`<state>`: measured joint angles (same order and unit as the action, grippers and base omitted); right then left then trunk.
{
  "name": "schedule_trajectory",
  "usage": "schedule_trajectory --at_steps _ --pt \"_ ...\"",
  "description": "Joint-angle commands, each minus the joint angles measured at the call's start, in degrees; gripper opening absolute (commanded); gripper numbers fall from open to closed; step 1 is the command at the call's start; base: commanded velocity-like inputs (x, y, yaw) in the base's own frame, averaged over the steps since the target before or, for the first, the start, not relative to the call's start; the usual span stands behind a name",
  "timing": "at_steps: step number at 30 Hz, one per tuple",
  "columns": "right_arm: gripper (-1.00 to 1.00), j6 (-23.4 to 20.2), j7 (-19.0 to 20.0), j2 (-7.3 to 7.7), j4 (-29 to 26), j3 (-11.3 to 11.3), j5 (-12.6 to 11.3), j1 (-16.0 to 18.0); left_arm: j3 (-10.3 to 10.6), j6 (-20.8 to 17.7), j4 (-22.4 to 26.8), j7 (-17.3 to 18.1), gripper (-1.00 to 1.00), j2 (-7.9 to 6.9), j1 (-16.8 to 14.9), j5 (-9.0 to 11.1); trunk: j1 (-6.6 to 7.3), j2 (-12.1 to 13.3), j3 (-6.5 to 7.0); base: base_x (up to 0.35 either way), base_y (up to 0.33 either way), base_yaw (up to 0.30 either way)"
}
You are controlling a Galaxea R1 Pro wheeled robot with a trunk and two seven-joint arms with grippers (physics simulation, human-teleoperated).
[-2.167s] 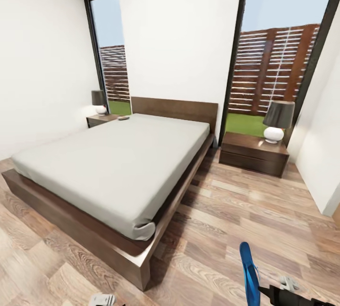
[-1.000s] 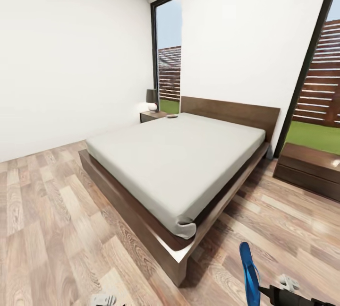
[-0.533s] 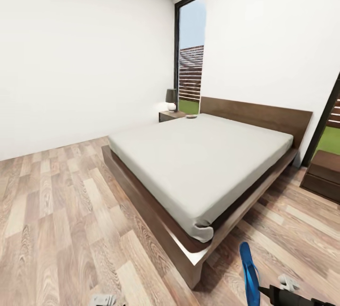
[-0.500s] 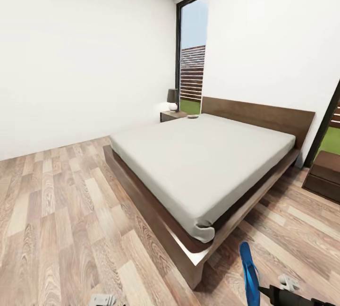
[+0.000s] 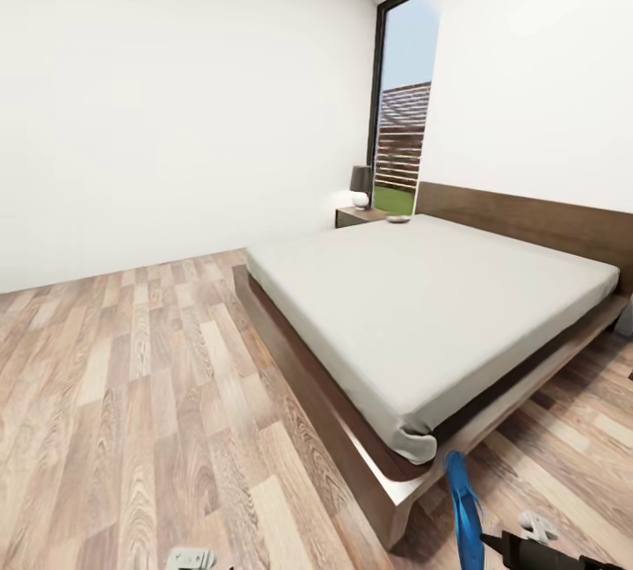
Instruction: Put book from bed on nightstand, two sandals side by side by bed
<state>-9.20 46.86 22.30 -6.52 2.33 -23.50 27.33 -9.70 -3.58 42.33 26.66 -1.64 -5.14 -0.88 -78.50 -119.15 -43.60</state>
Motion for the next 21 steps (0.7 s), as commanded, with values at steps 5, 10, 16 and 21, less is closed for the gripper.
schedule_trajectory --at_steps 5,10,16,21 --pt "-1.00 -0.56 0.07 0.03 -0.07 0.13 -0.65 0.01 -0.24 -0.38 0.10 0.41 1.00 -0.02 -0.04 -0.09 0.01 -0.03 -0.06 0.000 0.000 0.293" --pt "-1.00 -0.56 0.07 0.03 -0.07 0.13 -0.66 0.01 -0.24 -0.38 0.12 0.42 1.00 -0.02 -0.04 -0.09 0.01 -0.03 -0.06 0.000 0.000 0.293" --pt "-1.00 -0.56 0.06 0.04 -0.07 0.17 -0.65 0.01 -0.24 -0.38 0.08 0.41 1.00 0.01 -0.04 -0.08 0.01 -0.03 -0.06 0.000 0.000 0.293" --pt "-1.00 -0.56 -0.01 0.02 -0.07 0.21 -0.62 0.01 -0.24 -0.36 0.11 0.46 1.00 0.00 -0.04 -0.09 0.01 -0.03 -0.06 0.000 0.000 0.293"
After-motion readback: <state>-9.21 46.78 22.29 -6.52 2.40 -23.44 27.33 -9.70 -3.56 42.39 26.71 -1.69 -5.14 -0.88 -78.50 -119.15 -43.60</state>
